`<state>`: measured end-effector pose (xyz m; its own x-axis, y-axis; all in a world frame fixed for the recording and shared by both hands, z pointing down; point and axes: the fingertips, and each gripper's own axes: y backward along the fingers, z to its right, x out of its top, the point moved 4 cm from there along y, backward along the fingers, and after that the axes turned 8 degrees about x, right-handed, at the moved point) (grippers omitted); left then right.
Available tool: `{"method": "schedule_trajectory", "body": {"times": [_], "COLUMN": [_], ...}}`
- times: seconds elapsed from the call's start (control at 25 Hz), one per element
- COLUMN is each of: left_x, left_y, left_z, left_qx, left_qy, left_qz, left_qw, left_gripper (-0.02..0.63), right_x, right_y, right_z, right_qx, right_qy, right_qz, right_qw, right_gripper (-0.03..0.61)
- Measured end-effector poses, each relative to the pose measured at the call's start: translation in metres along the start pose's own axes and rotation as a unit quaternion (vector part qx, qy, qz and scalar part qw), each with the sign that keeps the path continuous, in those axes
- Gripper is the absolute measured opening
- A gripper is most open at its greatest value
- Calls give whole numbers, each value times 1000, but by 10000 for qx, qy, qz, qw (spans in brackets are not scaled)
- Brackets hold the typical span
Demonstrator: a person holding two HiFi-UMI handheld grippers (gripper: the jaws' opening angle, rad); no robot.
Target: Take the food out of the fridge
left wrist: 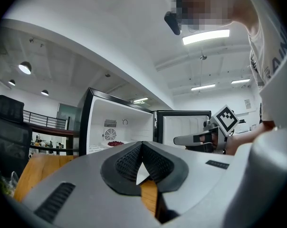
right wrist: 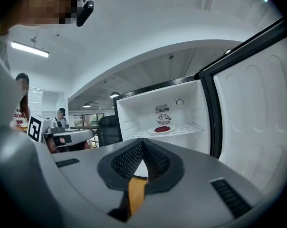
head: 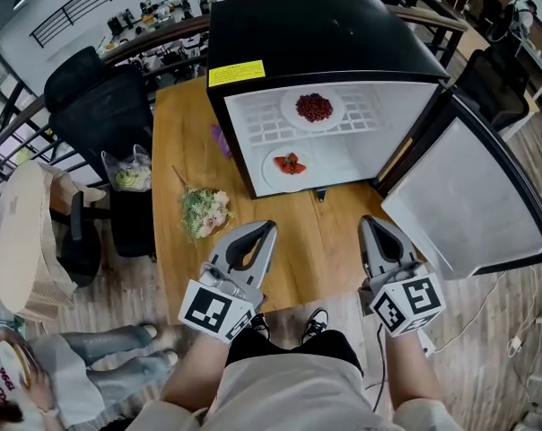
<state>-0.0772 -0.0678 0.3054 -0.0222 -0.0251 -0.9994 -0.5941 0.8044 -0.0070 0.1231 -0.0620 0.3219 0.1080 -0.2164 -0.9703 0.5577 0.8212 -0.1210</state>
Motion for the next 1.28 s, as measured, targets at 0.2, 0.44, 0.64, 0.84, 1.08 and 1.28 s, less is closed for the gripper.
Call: {"method": "schedule_trajectory", "body": {"times": [0.2,0.44,0.64,0.84,1.08,1.28], "left_x": [-2,-10,-23,-36,-48,-57], "left_y": [3,11,18,20,20,21], "left_z": [-3,-17,-32,-47,-54,-63], "left_qx": [29,169,307,417,404,530], "left_qy": [5,59,106,134,183,403], "left_qz": [-22,-119,-267,-364,-531,-748], "left_qw": [10000,9998,9991,9984,9976,9950], "left_gripper": [6,6,6,6,6,6], "right_x": [-18,-67,-108,-145,-182,-210], "right_y": [-13,-60,-107,-149,-185,-199], "right_z": [9,32,43,56,69,80], "right_qx": [116,134,158,60,-214,-438], "right_qy": [-900,-2795,-3877,-4674,-5332,-5745], "right_qz": [-19,-115,-162,-246,-370,-422], "right_qw": [9959,9600,9215,8837,8449,8163], "right_gripper": [21,23,101,104,107,107]}}
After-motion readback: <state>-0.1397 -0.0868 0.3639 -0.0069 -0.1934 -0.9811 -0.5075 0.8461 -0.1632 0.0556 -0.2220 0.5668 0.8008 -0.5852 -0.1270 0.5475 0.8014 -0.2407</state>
